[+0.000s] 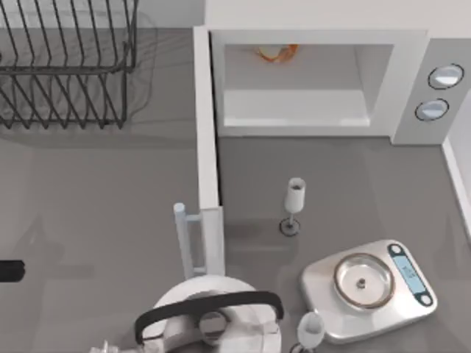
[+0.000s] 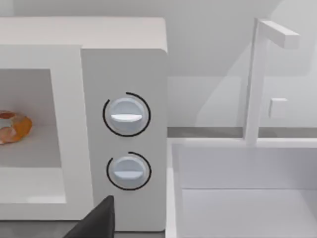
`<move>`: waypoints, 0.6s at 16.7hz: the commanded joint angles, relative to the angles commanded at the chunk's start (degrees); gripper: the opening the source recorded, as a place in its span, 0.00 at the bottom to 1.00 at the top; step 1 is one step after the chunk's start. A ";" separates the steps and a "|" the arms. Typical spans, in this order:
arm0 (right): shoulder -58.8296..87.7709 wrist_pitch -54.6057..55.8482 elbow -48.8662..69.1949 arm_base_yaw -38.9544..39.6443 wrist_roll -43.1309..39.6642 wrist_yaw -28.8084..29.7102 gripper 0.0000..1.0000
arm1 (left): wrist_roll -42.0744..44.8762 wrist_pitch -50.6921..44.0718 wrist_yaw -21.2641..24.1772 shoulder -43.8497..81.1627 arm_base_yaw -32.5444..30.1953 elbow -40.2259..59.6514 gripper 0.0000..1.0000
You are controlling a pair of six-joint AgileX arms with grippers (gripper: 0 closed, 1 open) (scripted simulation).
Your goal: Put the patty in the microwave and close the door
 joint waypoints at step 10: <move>0.00 0.00 0.00 0.00 0.00 0.00 1.00 | 0.08 5.21 0.65 5.23 0.65 0.03 0.00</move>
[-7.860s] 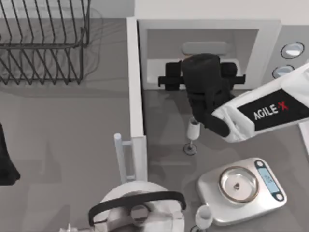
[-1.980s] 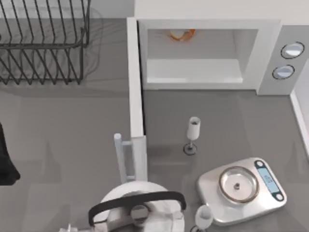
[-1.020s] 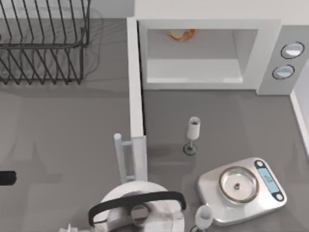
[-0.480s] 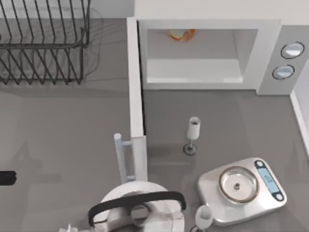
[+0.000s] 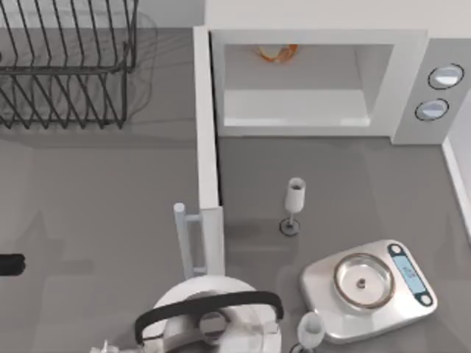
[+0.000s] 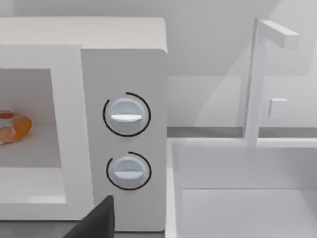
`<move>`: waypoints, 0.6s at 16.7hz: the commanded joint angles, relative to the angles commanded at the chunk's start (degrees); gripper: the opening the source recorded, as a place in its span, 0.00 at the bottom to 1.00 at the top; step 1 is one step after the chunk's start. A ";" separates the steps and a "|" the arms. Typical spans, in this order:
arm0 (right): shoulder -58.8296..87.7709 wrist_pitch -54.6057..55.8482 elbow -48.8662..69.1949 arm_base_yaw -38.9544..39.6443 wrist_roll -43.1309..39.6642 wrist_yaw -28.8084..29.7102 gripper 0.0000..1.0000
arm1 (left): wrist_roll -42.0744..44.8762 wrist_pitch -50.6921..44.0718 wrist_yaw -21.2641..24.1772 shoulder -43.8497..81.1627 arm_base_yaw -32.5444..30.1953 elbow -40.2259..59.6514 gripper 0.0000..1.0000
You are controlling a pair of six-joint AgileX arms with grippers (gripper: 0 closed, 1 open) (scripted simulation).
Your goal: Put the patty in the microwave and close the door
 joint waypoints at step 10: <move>0.00 0.00 0.00 0.00 0.00 0.00 1.00 | 0.10 4.53 1.25 5.03 1.37 0.58 0.00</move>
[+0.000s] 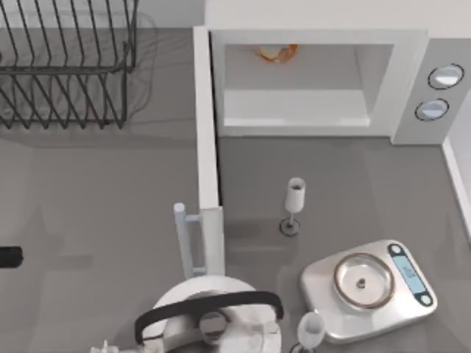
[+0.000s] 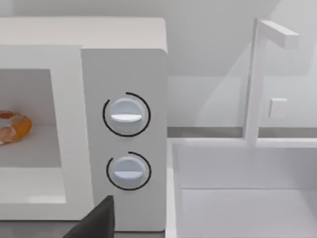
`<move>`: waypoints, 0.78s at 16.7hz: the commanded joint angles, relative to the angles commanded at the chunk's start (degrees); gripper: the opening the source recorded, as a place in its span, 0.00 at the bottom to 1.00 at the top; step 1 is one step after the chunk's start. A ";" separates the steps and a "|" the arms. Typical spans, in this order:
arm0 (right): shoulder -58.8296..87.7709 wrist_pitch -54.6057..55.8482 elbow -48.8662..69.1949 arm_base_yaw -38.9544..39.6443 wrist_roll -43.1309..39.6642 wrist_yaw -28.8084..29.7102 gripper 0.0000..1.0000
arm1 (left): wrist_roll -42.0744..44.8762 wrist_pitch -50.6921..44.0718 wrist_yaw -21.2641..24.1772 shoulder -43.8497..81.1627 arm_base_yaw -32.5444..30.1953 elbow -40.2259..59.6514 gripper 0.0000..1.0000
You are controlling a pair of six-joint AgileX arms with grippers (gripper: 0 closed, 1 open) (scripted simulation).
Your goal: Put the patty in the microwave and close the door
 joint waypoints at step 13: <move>0.00 0.00 0.00 0.00 0.00 0.00 1.00 | -0.16 -15.58 5.70 -9.79 5.30 5.46 0.00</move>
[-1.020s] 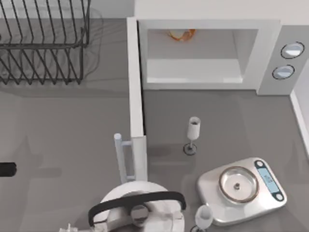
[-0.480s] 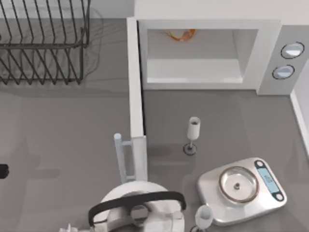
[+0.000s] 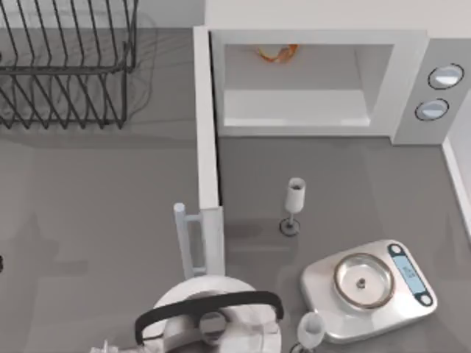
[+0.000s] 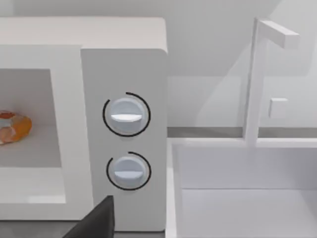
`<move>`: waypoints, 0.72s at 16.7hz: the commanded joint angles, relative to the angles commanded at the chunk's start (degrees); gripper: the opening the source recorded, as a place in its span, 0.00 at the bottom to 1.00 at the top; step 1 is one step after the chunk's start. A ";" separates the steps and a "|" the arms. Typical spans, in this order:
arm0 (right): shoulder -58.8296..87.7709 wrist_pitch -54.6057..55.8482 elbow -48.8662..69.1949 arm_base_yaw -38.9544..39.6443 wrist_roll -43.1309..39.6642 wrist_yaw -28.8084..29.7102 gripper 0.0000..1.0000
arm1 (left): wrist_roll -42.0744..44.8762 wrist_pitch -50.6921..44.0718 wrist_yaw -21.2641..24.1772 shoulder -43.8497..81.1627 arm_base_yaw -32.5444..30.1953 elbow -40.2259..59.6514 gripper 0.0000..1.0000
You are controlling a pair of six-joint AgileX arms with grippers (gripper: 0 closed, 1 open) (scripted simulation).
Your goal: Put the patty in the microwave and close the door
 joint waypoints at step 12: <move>0.00 0.00 0.00 0.00 0.00 0.00 1.00 | -0.02 -4.05 16.42 -5.52 16.41 -1.46 0.00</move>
